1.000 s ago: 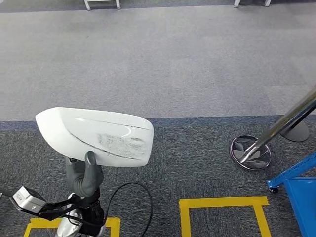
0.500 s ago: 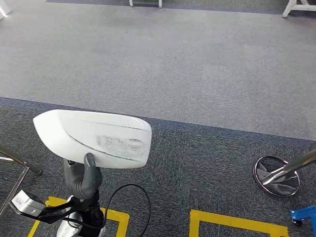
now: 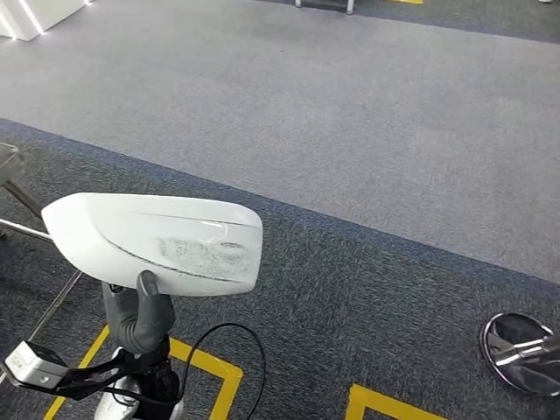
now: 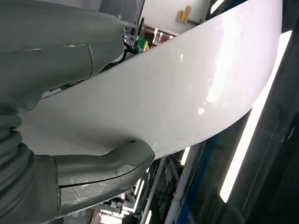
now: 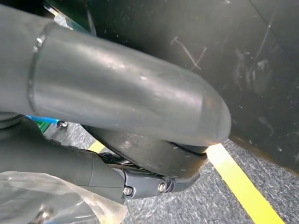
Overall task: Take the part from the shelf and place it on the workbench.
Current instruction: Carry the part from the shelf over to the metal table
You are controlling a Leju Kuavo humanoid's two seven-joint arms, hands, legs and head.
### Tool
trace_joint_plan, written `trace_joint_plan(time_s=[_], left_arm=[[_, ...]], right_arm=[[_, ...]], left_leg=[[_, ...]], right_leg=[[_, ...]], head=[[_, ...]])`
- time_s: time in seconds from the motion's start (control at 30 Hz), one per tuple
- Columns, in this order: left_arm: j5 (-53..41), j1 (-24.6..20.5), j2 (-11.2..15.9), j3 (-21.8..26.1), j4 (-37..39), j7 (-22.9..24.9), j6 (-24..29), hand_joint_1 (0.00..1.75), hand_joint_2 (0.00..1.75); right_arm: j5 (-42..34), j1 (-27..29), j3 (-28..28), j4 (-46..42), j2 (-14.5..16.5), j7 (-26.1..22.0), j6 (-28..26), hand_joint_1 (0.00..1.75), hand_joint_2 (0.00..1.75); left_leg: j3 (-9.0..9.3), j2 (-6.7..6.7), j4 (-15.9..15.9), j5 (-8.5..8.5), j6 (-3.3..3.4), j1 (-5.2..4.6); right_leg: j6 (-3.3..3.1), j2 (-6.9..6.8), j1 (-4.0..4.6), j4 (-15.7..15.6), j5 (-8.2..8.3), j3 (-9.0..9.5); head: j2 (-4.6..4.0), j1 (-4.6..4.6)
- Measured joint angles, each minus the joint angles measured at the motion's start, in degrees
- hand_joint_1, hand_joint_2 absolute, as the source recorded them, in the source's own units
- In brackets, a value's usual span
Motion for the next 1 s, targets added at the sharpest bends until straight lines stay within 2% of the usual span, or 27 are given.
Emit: trace_joint_plan(time_s=[0.03, 0.07, 0.1, 0.17, 0.2, 0.23, 0.27, 0.3, 0.33, 0.37, 0.4, 0.43, 0.47, 0.5, 0.53, 0.57, 0.63, 0.67, 0.7, 0.73, 0.77, 0.8, 0.83, 0.87, 0.9, 0.97, 1.0], left_arm=[[-0.2, 0.1, -0.1, 0.2, -0.1, 0.0, 0.1, 1.75, 1.75], [-0.3, 0.1, -0.2, 0.3, -0.3, 0.0, 0.2, 1.75, 1.75], [-0.4, 0.1, -0.3, 0.5, -0.4, 0.0, 0.2, 1.75, 1.75], [-0.6, 0.1, -0.5, 0.6, -0.5, 0.0, 0.2, 1.75, 1.75], [-0.6, 0.0, -0.6, 0.6, -0.5, 0.0, 0.2, 1.75, 1.75], [-0.7, 0.1, -0.6, 0.6, -0.5, 0.0, 0.2, 1.75, 1.75], [-0.7, 0.2, -0.6, 0.6, -0.5, 0.0, 0.2, 1.75, 1.75], [-0.7, 0.2, -0.7, 0.7, -0.5, 0.0, 0.2, 1.75, 1.75], [-0.8, 0.2, -0.7, 0.7, -0.5, 0.0, 0.3, 1.75, 1.75], [-0.8, 0.2, -0.7, 0.7, -0.5, 0.0, 0.3, 1.75, 1.75], [-0.8, 0.2, -0.7, 0.7, -0.5, 0.0, 0.4, 1.75, 1.75], [-0.9, 0.1, -0.7, 0.6, -0.5, 0.0, 0.5, 1.75, 1.75], [-0.9, 0.1, -0.7, 0.6, -0.5, 0.0, 0.6, 1.75, 1.75], [-0.9, 0.1, -0.7, 0.6, -0.5, 0.0, 0.6, 1.75, 1.75], [-0.9, 0.2, -0.7, 0.7, -0.5, 0.0, 0.6, 1.75, 1.75], [-0.8, 0.2, -0.7, 0.7, -0.5, 0.0, 0.6, 1.75, 1.75], [-0.3, 0.2, -0.8, 0.7, -0.5, 0.0, 0.3, 1.75, 1.75], [0.1, 0.1, -0.8, 0.7, -0.5, 0.0, 0.1, 1.75, 1.75], [0.5, 0.0, -0.8, 0.7, -0.5, 0.0, -0.1, 1.75, 1.75], [0.8, 0.0, -0.7, 0.7, -0.5, 0.0, -0.2, 1.75, 1.75], [1.0, 0.1, -0.7, 0.8, -0.5, 0.0, -0.3, 1.75, 1.75], [1.0, 0.1, -0.7, 0.8, -0.5, 0.0, -0.2, 1.75, 1.75], [0.9, 0.1, -0.7, 0.8, -0.5, 0.0, -0.2, 1.75, 1.75], [0.8, 0.1, -0.7, 0.8, -0.5, 0.0, -0.2, 1.75, 1.75], [0.8, 0.1, -0.7, 0.8, -0.5, 0.0, -0.2, 1.75, 1.75], [0.6, 0.0, -0.7, 0.7, -0.5, 0.0, -0.1, 1.75, 1.75], [0.4, 0.0, -0.7, 0.7, -0.5, 0.0, -0.1, 1.75, 1.75]], right_arm=[[0.0, 0.0, 0.0, -0.1, 0.0, 0.0, 0.0, 0.0, 0.0], [0.0, -0.1, 0.0, -0.2, 0.0, -0.1, 0.1, 0.0, 0.0], [0.0, -0.3, 0.1, -0.2, 0.0, -0.2, 0.1, 0.0, 0.0], [0.1, -0.7, 0.2, -0.3, 0.0, -0.5, 0.4, 0.0, 0.0], [0.1, -0.8, 0.3, -0.3, 0.0, -0.5, 0.4, 0.0, 0.0], [0.1, -0.9, 0.3, -0.3, 0.0, -0.6, 0.4, 0.0, 0.0], [0.1, -0.9, 0.3, -0.3, 0.0, -0.6, 0.4, 0.0, 0.0], [0.1, -1.0, 0.3, -0.3, 0.0, -0.5, 0.4, 0.0, 0.0], [0.1, -1.0, 0.3, -0.3, 0.0, -0.5, 0.4, 0.0, 0.0], [0.1, -1.0, 0.3, -0.3, 0.0, -0.5, 0.5, 0.0, 0.0], [0.1, -1.0, 0.3, -0.3, 0.0, -0.4, 0.5, 0.0, 0.0], [0.1, -0.9, 0.3, -0.3, 0.1, -0.4, 0.6, 0.0, 0.0], [0.1, -0.8, 0.3, -0.3, 0.1, -0.4, 0.7, 0.0, 0.0], [0.1, -0.8, 0.4, -0.3, 0.1, -0.5, 0.8, 0.0, 0.0], [0.1, -0.9, 0.4, -0.3, 0.2, -0.5, 0.8, 0.0, 0.0], [0.1, -0.9, 0.4, -0.3, 0.2, -0.4, 0.9, 0.0, 0.0], [0.1, -0.8, 0.4, -0.3, 0.2, -0.4, 0.9, 0.0, 0.0], [0.1, -0.7, 0.4, -0.3, 0.2, -0.4, 0.9, 0.0, 0.0], [0.1, -0.5, 0.4, -0.3, 0.2, -0.3, 0.9, 0.0, 0.0], [0.1, -0.4, 0.4, -0.3, 0.1, -0.3, 0.9, 0.0, 0.0], [0.1, -0.3, 0.4, -0.3, 0.1, -0.3, 0.9, 0.0, 0.0], [0.1, -0.3, 0.4, -0.3, 0.0, -0.2, 0.9, 0.0, 0.0], [0.1, -0.2, 0.4, -0.3, 0.0, -0.2, 0.9, 0.0, 0.0], [0.1, -0.2, 0.4, -0.3, 0.0, -0.1, 0.9, 0.0, 0.0], [0.2, -0.1, 0.4, -0.3, 0.0, -0.1, 0.9, 0.0, 0.0], [0.2, 0.1, 0.4, -0.3, 0.0, 0.0, 0.9, 0.0, 0.0], [0.2, 0.1, 0.4, -0.3, 0.0, 0.0, 0.9, 0.0, 0.0]], left_leg=[[0.16, -0.71, -0.3, 0.13, 0.21, 0.2], [0.44, -1.42, -0.7, 0.28, 0.47, 0.42], [0.74, -2.13, -1.1, 0.45, 0.76, 0.67], [1.17, -3.46, -1.5, 0.55, 1.22, 0.94], [1.2, -4.22, -1.5, 0.51, 1.35, 0.95], [1.23, -5.06, -1.4, 0.45, 1.42, 0.94], [1.3, -5.98, -1.4, 0.4, 1.43, 0.94], [1.39, -6.94, -1.3, 0.33, 1.35, 0.98], [1.51, -7.89, -1.1, 0.2, 1.17, 1.06], [1.59, -8.75, -0.9, 0.0, 0.91, 1.16], [1.48, -9.54, -0.5, -0.21, 0.6, 1.18], [1.26, -10.23, -0.2, -0.33, 0.27, 1.21], [0.99, -10.86, -0.1, -0.34, -0.03, 1.23], [0.73, -11.47, 0.0, -0.26, -0.3, 1.25], [0.58, -12.02, 0.0, -0.21, -0.54, 1.34], [0.44, -11.67, 0.3, -0.4, -0.76, 1.3], [-1.03, -8.83, 3.5, -2.25, -1.3, 1.18], [-2.59, -6.9, 6.8, -3.86, -1.57, 1.17], [-4.54, -5.74, 10.8, -5.52, -1.81, 1.29], [-6.29, -5.24, 14.1, -6.63, -1.97, 1.44], [-7.3, -5.06, 15.9, -6.77, -2.03, 1.56], [-7.21, -4.94, 15.5, -5.73, -1.99, 1.63], [-6.06, -4.6, 12.9, -3.76, -1.81, 1.62], [-4.25, -3.68, 9.1, -1.54, -1.46, 1.48], [-2.48, -2.24, 5.4, -0.06, -1.01, 1.1], [-0.5, -0.07, 1.0, 0.66, -0.17, 0.39], [-0.37, 0.05, 0.6, 0.28, 0.08, 0.15]], right_leg=[[0.27, -0.52, 0.03, -0.2, -0.21, 0.12], [0.52, -0.02, 0.02, 0.2, -0.64, 0.13], [0.74, 1.27, -0.02, 1.5, -1.54, -0.36], [1.03, 4.85, -0.16, 7.5, -4.4, -3.2], [1.11, 5.85, -0.2, 11.4, -5.81, -5.29], [1.19, 6.23, -0.22, 14.2, -6.44, -7.08], [1.25, 6.36, -0.24, 15.3, -5.95, -8.08], [1.32, 6.45, -0.29, 14.2, -4.37, -8.06], [1.42, 6.84, -0.43, 11.1, -1.89, -7.02], [1.55, 7.94, -0.66, 7.4, 0.19, -5.58], [1.64, 9.42, -0.95, 4.1, 1.47, -4.18], [1.54, 10.7, -1.14, 1.9, 2.0, -3.15], [1.33, 11.52, -1.19, 1.1, 1.74, -2.65], [0.98, 11.49, -1.13, 0.9, 1.61, -2.38], [0.57, 10.84, -1.13, 0.9, 1.65, -2.22], [0.26, 10.17, -1.15, 0.7, 1.69, -2.0], [-0.38, 8.57, -1.25, 0.3, 1.65, -1.5], [-0.64, 7.73, -1.12, 0.3, 1.51, -1.32], [-0.85, 6.82, -1.02, 0.2, 1.36, -1.21], [-0.98, 5.95, -0.92, 0.3, 1.19, -1.12], [-1.04, 5.15, -0.84, 0.3, 1.02, -0.99], [-1.05, 4.38, -0.77, 0.3, 0.82, -0.78], [-1.04, 3.69, -0.69, 0.3, 0.59, -0.48], [-0.98, 3.06, -0.61, 0.2, 0.31, -0.12], [-0.83, 2.46, -0.43, 0.2, 0.01, 0.13], [-0.37, 1.4, -0.09, 0.1, -0.44, 0.49], [-0.12, 0.79, 0.06, -0.1, -0.55, 0.64]], head=[[0.01, 0.01], [0.01, 0.08], [0.01, 0.24], [0.0, 0.64], [0.0, 0.7], [0.0, 0.75], [0.0, 0.75], [0.0, 0.75], [0.0, 0.78], [0.0, 0.77], [0.0, 0.81], [0.0, 0.86], [0.0, 0.87], [0.0, 0.89], [0.0, 0.86], [0.0, 0.79], [0.0, 0.4], [0.0, 0.2], [0.0, 0.04], [0.0, 0.05], [0.0, 0.03], [0.0, 0.03], [0.0, 0.03], [0.0, 0.04], [0.0, 0.04], [0.0, 0.07], [0.0, 0.07]])
